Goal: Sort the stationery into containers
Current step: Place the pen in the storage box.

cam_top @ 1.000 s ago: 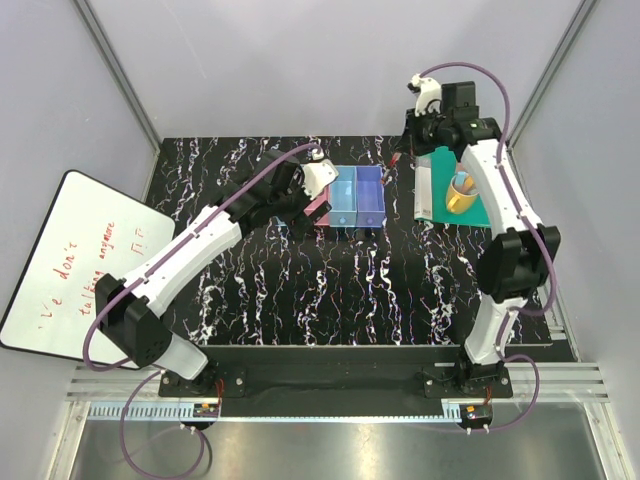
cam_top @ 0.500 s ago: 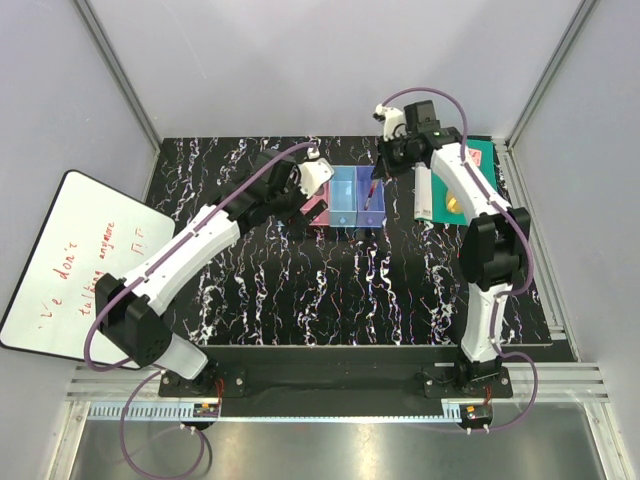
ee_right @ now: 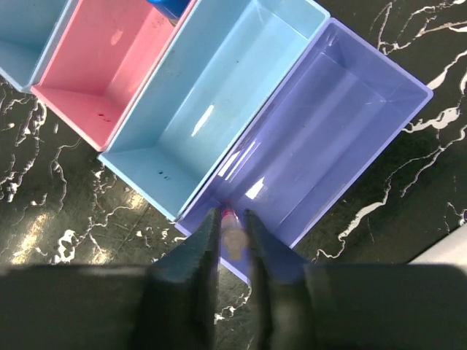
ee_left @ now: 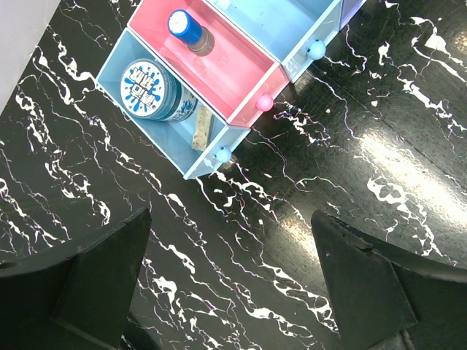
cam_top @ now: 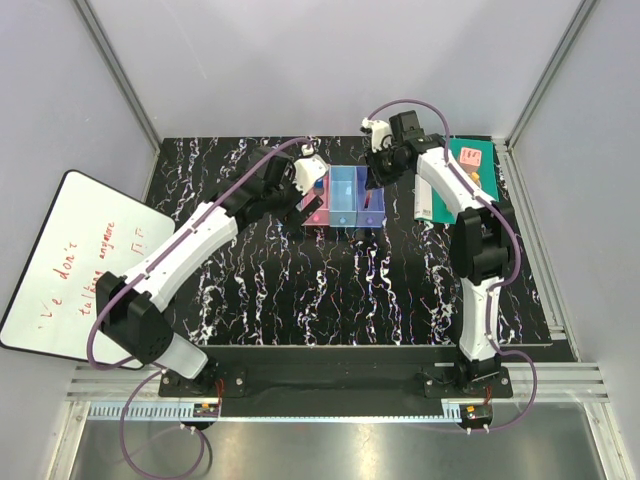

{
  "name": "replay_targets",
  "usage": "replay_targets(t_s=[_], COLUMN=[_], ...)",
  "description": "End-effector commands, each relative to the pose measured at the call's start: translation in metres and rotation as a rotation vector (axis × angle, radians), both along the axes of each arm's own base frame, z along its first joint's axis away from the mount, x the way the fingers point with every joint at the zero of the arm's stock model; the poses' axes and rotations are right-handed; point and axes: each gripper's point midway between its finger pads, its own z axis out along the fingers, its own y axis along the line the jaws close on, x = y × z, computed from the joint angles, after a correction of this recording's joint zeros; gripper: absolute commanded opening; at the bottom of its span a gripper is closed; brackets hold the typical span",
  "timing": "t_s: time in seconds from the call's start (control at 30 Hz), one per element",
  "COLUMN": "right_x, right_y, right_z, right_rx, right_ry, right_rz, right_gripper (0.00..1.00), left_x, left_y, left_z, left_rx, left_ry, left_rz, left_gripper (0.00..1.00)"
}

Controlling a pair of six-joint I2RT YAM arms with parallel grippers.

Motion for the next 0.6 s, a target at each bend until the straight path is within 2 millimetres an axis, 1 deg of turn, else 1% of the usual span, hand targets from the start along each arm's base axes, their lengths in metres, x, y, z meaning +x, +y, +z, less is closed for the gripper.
replay_targets(t_s=[0.0, 0.03, 0.07, 0.1, 0.13, 0.17, 0.2, 0.23, 0.3, 0.33, 0.4, 0.5, 0.57], right_x=[0.005, 0.006, 0.008, 0.01, 0.012, 0.014, 0.017, 0.021, 0.028, 0.033, 0.039, 0.045, 0.047], right_y=[-0.004, -0.004, -0.003, -0.003, -0.003, -0.002, -0.002, -0.001, -0.003, -0.004, -0.005, -0.01, -0.022], right_z=[-0.013, -0.013, -0.011, -0.012, -0.008, -0.008, -0.006, 0.001, 0.007, 0.015, 0.024, 0.044, 0.066], right_rx=[-0.057, -0.063, -0.068, -0.073, -0.075, -0.084, -0.088, -0.09, -0.101, -0.108, -0.113, -0.132, -0.157], right_ry=[-0.011, -0.018, -0.029, -0.034, -0.05, -0.059, -0.07, -0.095, -0.127, -0.153, -0.183, -0.239, -0.295], right_rz=[-0.003, 0.001, 0.001, 0.002, 0.007, 0.007, 0.008, 0.01, 0.002, -0.004, -0.012, -0.042, -0.098], right_gripper=[0.36, 0.4, 0.48, 0.52, 0.55, 0.57, 0.61, 0.64, 0.64, 0.65, 0.66, 0.66, 0.65], left_x=[0.007, 0.007, 0.008, 0.007, 0.008, 0.008, 0.008, 0.008, 0.008, 0.008, 0.008, 0.008, 0.009], left_y=[-0.006, -0.005, -0.005, -0.006, -0.006, -0.005, -0.007, -0.006, -0.007, -0.007, -0.007, -0.008, -0.008], left_z=[0.01, 0.009, 0.008, 0.009, 0.009, 0.009, 0.009, 0.009, 0.008, 0.008, 0.007, 0.011, 0.018], left_rx=[-0.052, -0.053, -0.054, -0.06, -0.061, -0.064, -0.066, -0.068, -0.071, -0.072, -0.075, -0.075, -0.079], left_ry=[-0.027, -0.025, -0.024, -0.022, -0.021, -0.023, -0.021, -0.02, -0.019, -0.016, -0.014, -0.023, -0.041], left_rz=[-0.019, -0.017, -0.017, -0.018, -0.017, -0.017, -0.019, -0.018, -0.019, -0.018, -0.019, -0.025, -0.029], left_gripper=[0.99, 0.99, 0.99, 0.99, 0.99, 0.99, 0.99, 0.99, 0.99, 0.99, 0.99, 0.99, 0.99])
